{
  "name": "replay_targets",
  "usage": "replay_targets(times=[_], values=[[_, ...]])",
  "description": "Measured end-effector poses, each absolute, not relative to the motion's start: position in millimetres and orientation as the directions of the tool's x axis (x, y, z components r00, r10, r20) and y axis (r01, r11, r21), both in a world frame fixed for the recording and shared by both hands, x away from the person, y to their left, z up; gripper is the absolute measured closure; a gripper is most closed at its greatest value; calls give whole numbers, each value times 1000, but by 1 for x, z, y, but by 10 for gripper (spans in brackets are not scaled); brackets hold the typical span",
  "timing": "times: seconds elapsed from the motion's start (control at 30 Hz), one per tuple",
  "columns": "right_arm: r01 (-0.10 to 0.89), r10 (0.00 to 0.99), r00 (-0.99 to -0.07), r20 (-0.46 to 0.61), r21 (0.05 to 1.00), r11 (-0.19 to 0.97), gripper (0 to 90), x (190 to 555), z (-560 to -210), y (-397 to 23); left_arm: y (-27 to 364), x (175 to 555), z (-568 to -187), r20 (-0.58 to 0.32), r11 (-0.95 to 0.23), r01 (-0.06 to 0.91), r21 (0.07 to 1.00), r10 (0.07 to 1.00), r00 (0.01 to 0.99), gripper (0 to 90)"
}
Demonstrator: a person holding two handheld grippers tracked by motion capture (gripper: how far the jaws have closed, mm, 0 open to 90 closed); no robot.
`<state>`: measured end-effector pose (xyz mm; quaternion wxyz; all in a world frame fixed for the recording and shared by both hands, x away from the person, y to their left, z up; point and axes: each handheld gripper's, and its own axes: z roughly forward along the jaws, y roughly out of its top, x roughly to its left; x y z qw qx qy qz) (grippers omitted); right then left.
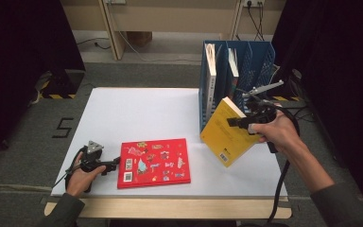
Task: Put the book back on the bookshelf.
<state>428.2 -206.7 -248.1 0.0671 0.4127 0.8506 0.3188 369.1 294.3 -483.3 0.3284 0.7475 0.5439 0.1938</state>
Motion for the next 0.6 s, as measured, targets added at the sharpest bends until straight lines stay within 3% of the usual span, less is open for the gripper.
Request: replay_targets(times=[0.27, 0.6], values=[[669, 779, -617, 111, 595, 445, 755, 435, -220, -221, 294, 369, -483, -68, -193, 686, 702, 940, 334, 139], [704, 868, -489, 83, 626, 337, 754, 455, -186, -255, 294, 369, -483, -66, -195, 686, 701, 940, 334, 138]])
